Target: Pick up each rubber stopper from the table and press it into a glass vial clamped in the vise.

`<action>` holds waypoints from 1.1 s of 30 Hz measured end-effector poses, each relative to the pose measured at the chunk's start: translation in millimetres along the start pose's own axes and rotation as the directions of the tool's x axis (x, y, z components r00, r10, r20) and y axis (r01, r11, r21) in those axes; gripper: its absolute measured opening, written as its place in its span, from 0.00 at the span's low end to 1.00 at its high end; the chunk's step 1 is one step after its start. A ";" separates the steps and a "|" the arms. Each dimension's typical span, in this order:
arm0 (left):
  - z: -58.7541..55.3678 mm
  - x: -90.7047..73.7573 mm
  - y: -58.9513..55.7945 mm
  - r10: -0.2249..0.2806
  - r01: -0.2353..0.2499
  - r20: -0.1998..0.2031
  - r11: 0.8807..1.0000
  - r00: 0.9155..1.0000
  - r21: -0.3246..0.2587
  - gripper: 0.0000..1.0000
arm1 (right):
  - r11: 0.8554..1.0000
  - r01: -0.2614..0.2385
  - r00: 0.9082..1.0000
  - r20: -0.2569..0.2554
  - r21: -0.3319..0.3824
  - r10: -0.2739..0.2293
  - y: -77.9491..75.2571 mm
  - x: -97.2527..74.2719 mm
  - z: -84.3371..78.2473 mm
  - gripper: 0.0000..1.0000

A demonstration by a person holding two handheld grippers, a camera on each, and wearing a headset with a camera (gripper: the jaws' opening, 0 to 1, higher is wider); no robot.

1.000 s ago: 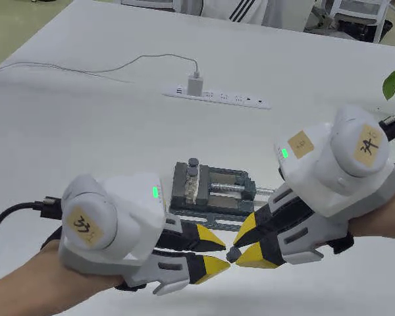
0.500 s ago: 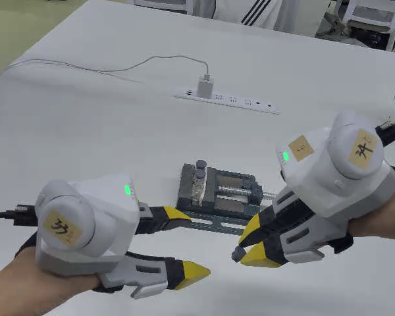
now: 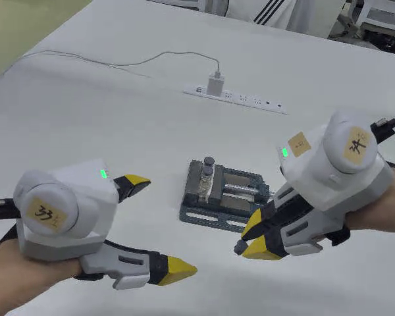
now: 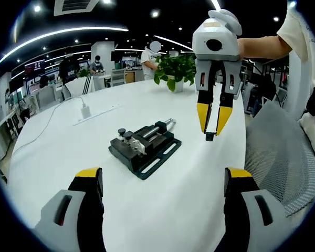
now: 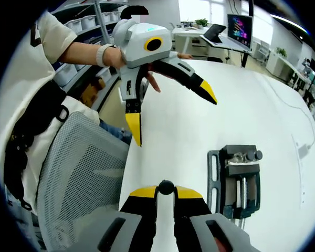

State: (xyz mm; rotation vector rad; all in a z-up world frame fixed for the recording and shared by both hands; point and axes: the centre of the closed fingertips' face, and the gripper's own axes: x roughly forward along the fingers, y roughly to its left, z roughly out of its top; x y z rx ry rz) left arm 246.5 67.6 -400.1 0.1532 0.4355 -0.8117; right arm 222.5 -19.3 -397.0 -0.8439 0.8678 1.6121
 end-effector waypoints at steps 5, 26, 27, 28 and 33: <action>-3.7 -2.8 5.8 0.033 -0.033 -0.002 0.999 0.999 -0.008 0.99 | 1.000 0.001 1.000 -0.031 -0.018 -0.001 -10.6 1.4 -1.0 0.07; -5.3 -7.8 8.7 0.058 -0.058 -0.015 0.998 0.998 -0.010 0.99 | 0.986 0.045 0.984 -0.162 -0.161 -0.071 -82.5 -11.8 14.3 0.07; -5.7 -8.0 8.9 0.057 -0.058 -0.016 0.998 0.998 -0.010 0.99 | 0.984 0.044 0.983 -0.170 -0.172 -0.074 -85.8 -11.1 15.4 0.07; -5.9 -8.1 8.9 0.057 -0.057 -0.016 0.998 0.998 -0.009 0.99 | 0.983 0.042 0.982 -0.176 -0.180 -0.074 -87.6 -10.6 16.0 0.07; -8.3 -9.0 8.6 0.055 -0.055 -0.026 0.998 0.998 -0.001 0.99 | 0.975 0.024 0.973 -0.217 -0.221 -0.073 -98.1 -6.6 16.9 0.07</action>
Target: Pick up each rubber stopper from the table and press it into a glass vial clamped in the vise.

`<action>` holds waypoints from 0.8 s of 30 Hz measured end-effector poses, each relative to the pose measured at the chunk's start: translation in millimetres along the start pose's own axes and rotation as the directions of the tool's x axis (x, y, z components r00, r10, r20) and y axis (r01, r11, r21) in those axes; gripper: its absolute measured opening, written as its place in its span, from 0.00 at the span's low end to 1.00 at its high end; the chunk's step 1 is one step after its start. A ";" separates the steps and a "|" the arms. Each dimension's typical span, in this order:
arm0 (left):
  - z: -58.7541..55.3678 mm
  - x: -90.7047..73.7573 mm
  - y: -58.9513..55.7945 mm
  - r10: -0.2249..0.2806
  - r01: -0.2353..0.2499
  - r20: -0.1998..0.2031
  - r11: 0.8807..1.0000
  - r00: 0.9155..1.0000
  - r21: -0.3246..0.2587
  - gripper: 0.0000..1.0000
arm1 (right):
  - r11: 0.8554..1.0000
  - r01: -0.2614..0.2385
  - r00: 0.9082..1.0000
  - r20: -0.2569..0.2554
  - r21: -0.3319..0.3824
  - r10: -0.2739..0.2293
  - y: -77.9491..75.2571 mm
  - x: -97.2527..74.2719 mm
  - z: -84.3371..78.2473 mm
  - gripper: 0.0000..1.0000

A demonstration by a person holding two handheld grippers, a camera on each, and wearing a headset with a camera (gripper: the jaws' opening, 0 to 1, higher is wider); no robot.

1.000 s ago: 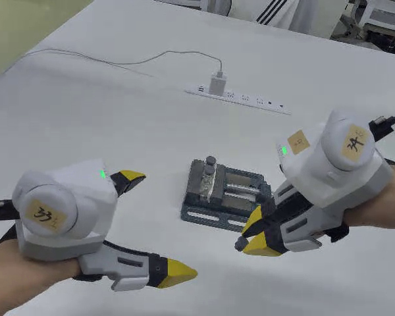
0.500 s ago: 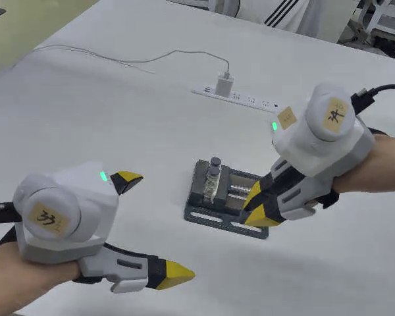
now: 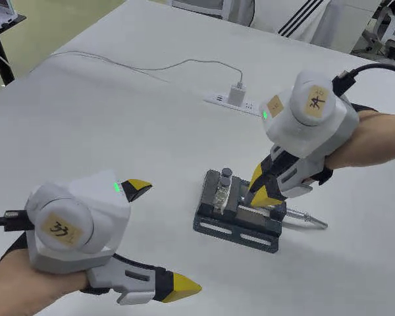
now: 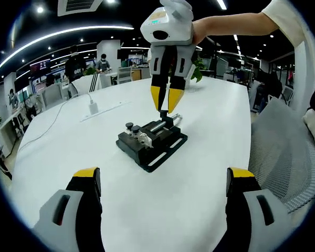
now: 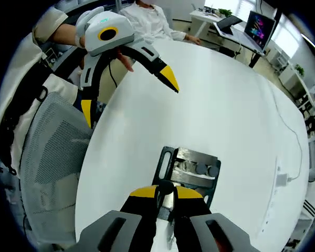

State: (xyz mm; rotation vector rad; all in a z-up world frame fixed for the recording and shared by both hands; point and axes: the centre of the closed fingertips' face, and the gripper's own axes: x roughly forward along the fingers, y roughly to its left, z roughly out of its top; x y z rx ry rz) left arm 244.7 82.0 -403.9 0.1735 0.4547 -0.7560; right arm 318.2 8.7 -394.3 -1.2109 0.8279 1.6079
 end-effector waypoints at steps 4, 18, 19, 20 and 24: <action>-1.7 -0.9 1.7 0.001 -0.001 -0.005 1.000 1.000 -0.002 0.99 | 1.000 -0.003 1.000 -0.014 -0.026 0.002 -6.2 3.5 2.4 0.07; -1.8 -1.0 3.9 0.009 -0.009 -0.008 1.000 1.000 -0.011 0.98 | 0.982 -0.015 0.998 -0.067 -0.188 0.002 -20.7 20.8 14.3 0.06; -1.7 -1.1 4.1 0.011 -0.011 -0.008 1.000 1.000 -0.013 0.98 | 0.980 -0.016 0.998 -0.070 -0.196 0.002 -22.1 22.5 14.6 0.06; -1.8 -1.2 4.3 0.012 -0.012 -0.008 1.000 1.000 -0.014 0.98 | 0.977 -0.018 0.997 -0.072 -0.211 0.003 -23.3 23.4 14.5 0.06; -2.5 -1.7 4.9 0.014 -0.015 -0.009 1.000 1.000 -0.018 0.98 | 0.972 -0.020 0.997 -0.075 -0.235 0.003 -26.6 25.7 15.2 0.06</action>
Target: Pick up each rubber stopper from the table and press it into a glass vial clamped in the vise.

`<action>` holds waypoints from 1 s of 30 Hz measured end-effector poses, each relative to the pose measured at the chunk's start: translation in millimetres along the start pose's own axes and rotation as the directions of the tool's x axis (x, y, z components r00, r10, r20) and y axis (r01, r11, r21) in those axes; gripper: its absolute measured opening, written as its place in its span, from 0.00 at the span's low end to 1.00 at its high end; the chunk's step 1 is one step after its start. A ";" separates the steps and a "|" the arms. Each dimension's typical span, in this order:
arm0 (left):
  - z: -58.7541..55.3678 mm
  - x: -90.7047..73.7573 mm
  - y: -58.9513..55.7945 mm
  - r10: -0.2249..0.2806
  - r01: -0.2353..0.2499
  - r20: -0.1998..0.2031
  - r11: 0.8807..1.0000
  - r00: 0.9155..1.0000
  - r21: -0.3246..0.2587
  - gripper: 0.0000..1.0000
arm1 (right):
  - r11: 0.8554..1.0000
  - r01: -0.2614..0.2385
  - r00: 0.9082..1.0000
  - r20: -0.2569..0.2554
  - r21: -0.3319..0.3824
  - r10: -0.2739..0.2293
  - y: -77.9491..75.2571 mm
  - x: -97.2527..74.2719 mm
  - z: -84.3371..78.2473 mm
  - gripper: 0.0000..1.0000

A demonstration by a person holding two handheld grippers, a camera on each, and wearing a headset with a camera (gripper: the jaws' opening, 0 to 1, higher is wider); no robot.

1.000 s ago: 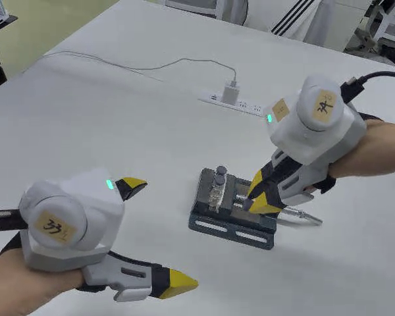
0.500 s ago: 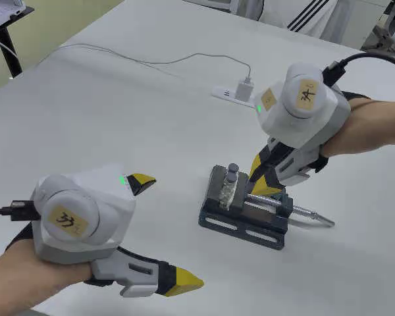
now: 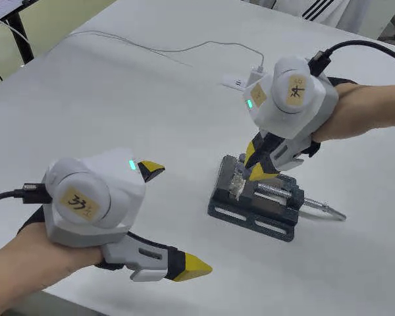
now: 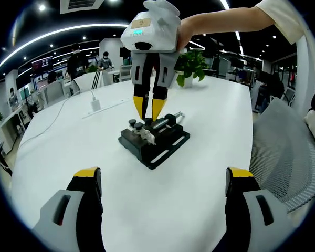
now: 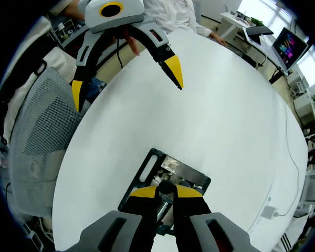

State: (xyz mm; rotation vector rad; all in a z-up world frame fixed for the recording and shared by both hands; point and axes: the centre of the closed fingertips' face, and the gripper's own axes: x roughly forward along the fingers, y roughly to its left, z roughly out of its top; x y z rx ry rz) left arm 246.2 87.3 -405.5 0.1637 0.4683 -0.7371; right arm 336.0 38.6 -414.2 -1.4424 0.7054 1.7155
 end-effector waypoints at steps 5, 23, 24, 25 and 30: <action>-0.6 -0.1 1.5 0.005 -0.005 -0.002 1.000 1.000 -0.007 0.98 | 1.000 -0.014 1.000 -0.013 -0.024 0.014 -2.7 3.2 -2.6 0.06; -4.1 1.6 0.1 -0.001 0.001 -0.008 1.000 1.000 -0.022 0.96 | 1.000 -0.022 0.999 -0.028 0.000 0.022 -7.0 14.6 -7.5 0.06; -4.5 1.7 0.0 -0.002 0.001 -0.009 1.000 1.000 -0.021 0.95 | 1.000 -0.023 0.999 -0.029 0.000 0.023 -7.1 14.8 -7.5 0.06; -4.7 1.8 -0.1 -0.002 0.002 -0.010 1.000 1.000 -0.022 0.95 | 1.000 -0.023 0.999 -0.029 0.006 0.023 -7.8 15.6 -7.5 0.06; -4.6 2.4 -0.5 -0.004 0.004 -0.008 1.000 1.000 -0.023 0.95 | 1.000 -0.025 0.999 -0.033 0.009 0.025 -7.9 15.8 -9.1 0.06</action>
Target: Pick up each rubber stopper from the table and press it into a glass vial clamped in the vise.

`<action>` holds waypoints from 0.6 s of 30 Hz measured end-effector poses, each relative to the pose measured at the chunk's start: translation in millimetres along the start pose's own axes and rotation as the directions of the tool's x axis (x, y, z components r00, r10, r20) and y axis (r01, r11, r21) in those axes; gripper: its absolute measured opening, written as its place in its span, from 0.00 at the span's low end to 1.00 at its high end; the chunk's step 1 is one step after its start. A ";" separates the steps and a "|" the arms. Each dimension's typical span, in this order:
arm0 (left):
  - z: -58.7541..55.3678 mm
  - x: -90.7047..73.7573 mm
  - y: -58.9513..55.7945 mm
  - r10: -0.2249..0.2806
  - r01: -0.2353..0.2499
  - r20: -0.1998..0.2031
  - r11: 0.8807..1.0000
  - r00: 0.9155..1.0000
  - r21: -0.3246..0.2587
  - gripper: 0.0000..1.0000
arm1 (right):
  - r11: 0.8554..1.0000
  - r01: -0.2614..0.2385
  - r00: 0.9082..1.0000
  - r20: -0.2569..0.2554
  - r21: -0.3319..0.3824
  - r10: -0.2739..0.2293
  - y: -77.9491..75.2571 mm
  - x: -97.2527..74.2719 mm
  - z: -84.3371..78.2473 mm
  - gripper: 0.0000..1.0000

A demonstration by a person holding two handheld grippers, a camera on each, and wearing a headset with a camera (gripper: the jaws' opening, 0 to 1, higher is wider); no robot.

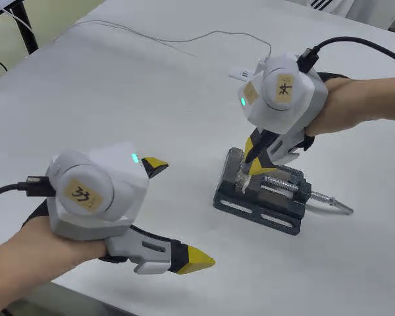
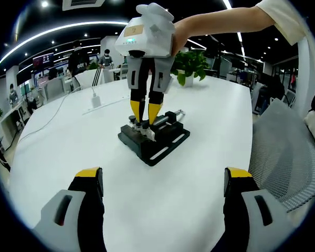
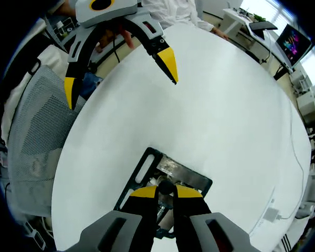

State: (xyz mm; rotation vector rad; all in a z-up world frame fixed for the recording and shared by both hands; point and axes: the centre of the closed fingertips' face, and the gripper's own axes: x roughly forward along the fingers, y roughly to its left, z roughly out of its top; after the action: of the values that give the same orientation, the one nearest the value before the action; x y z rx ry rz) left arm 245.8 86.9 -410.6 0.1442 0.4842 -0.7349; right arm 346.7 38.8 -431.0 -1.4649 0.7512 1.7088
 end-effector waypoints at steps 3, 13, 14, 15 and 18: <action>0.0 0.1 -0.2 -0.001 0.001 0.001 1.000 1.000 -0.002 0.95 | 1.000 -0.002 1.000 0.008 0.011 0.002 1.0 -0.1 1.0 0.06; -1.0 0.3 -1.4 -0.007 0.007 -0.001 1.000 1.000 -0.007 0.94 | 1.000 -0.003 1.000 -0.012 0.013 0.003 -0.5 1.7 1.1 0.06; -0.9 0.2 -1.2 -0.007 0.007 0.000 1.000 1.000 -0.006 0.94 | 1.000 -0.004 1.000 -0.012 0.022 0.004 -1.4 1.9 1.8 0.06; -1.4 0.0 -1.0 -0.007 0.007 -0.003 1.000 1.000 -0.006 0.94 | 1.000 -0.003 1.000 -0.023 0.026 0.003 -0.4 2.4 2.1 0.06; -1.6 -0.3 -0.4 -0.006 0.006 -0.003 1.000 1.000 -0.007 0.94 | 0.999 -0.004 0.999 -0.032 0.037 0.006 -0.7 3.4 3.0 0.06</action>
State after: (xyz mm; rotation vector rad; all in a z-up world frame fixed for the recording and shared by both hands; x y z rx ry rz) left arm 244.7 87.3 -411.9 0.1371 0.4901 -0.7393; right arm 345.4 42.1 -433.8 -1.4696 0.8003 1.6698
